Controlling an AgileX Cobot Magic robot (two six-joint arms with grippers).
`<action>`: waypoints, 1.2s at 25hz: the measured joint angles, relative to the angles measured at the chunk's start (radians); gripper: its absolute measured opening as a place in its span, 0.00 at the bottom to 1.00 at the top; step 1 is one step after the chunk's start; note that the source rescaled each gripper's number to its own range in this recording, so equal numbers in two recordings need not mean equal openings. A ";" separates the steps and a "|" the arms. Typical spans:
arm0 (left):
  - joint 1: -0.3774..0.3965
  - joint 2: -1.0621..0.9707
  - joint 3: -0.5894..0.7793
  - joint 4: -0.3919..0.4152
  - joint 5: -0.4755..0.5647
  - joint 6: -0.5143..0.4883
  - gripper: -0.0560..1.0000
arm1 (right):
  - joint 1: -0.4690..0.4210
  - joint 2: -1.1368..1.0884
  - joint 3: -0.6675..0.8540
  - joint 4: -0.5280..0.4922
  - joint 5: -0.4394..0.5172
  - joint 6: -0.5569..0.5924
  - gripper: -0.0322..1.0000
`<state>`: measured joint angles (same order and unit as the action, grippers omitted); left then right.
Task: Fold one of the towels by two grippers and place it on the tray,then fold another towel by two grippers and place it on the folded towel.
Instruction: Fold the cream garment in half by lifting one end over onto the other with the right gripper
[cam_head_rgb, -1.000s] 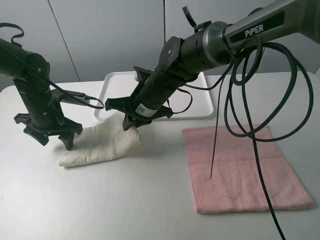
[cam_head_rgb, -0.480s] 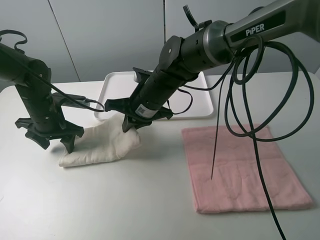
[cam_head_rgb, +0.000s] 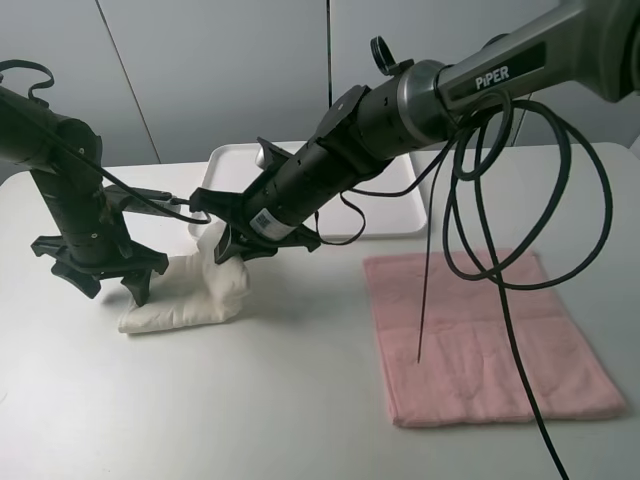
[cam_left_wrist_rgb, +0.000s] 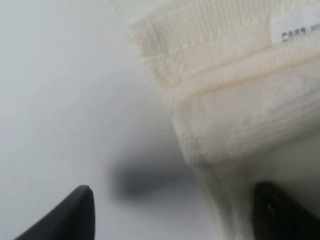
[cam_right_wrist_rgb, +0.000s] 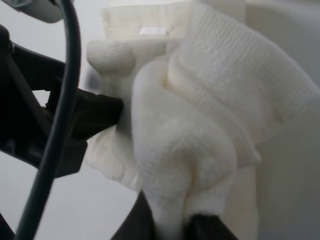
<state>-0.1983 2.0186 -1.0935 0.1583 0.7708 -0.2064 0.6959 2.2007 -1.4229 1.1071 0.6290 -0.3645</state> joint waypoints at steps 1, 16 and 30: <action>0.000 0.000 0.000 0.000 0.000 0.000 0.85 | 0.000 0.004 0.000 0.028 0.000 -0.017 0.11; 0.002 0.000 0.000 -0.033 -0.006 0.034 0.85 | 0.027 0.079 0.000 0.360 0.021 -0.252 0.11; 0.002 0.000 0.000 -0.048 -0.008 0.046 0.85 | 0.053 0.079 0.000 0.400 -0.021 -0.284 0.11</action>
<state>-0.1968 2.0186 -1.0935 0.1102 0.7625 -0.1609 0.7490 2.2801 -1.4229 1.5070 0.6084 -0.6482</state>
